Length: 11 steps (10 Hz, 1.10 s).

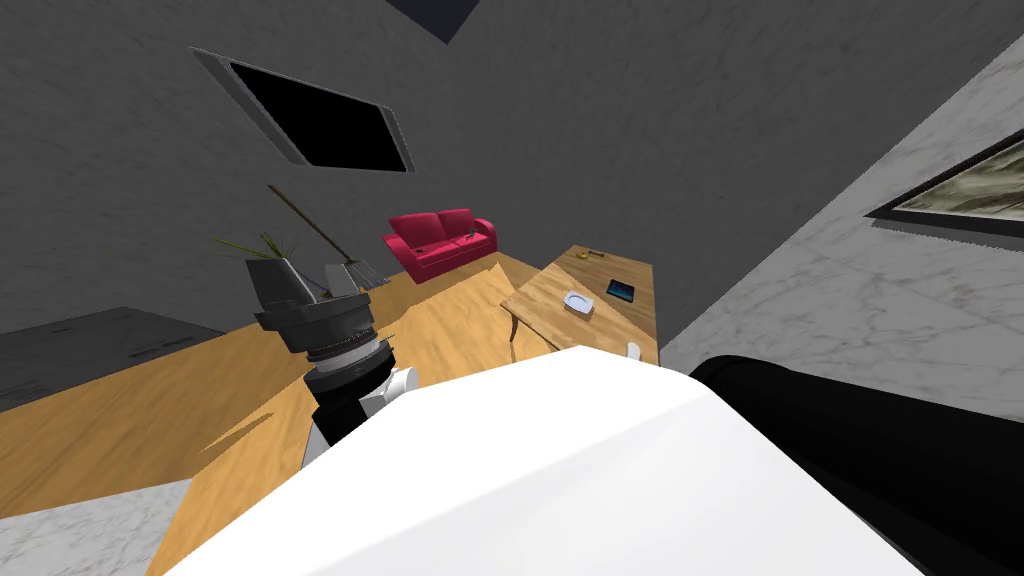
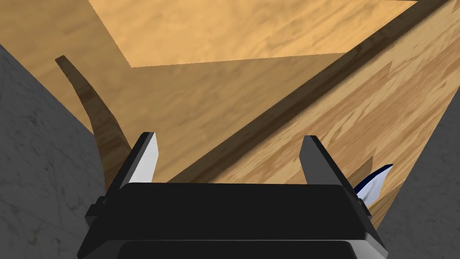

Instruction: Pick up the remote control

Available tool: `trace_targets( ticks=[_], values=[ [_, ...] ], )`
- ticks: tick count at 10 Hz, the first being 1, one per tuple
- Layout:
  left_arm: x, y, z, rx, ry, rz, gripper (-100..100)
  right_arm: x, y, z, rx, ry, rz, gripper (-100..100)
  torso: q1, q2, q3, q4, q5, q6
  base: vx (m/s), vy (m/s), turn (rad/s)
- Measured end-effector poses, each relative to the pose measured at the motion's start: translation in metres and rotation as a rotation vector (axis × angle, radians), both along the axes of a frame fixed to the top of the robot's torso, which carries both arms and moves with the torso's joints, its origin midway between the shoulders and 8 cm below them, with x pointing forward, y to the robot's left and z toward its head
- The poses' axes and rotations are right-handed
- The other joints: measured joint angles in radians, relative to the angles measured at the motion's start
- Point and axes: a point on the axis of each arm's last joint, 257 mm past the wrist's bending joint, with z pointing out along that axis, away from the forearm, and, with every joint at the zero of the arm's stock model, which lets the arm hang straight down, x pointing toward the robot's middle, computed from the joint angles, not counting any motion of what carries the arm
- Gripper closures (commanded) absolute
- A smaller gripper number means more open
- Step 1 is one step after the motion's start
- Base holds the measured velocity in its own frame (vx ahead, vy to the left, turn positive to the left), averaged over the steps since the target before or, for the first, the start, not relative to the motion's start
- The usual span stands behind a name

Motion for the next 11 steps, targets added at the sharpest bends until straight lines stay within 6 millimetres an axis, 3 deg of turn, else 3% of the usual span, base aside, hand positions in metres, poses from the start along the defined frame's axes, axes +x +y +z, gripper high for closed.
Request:
trace_targets(
  ticks=[3,6,11],
  values=[
    [0.0,0.0,0.0,0.0,0.0,0.0,0,-0.043,-0.031,-0.01,-0.029,0.124,-0.004,-100,-0.001,0.0,0.0,0.0,0.0,-0.001,0.001,-0.024,0.184],
    [0.0,0.0,0.0,0.0,0.0,0.0,0,-0.089,-0.068,-0.005,-0.066,0.249,-0.017,-100,-0.002,-0.001,0.0,0.0,0.0,-0.001,-0.001,-0.04,0.288],
    [0.0,0.0,0.0,0.0,0.0,0.0,0,-0.14,-0.112,-0.004,-0.118,0.401,-0.058,-100,-0.002,0.0,0.0,0.0,-0.001,0.0,-0.016,-0.044,0.272]
  ],
)
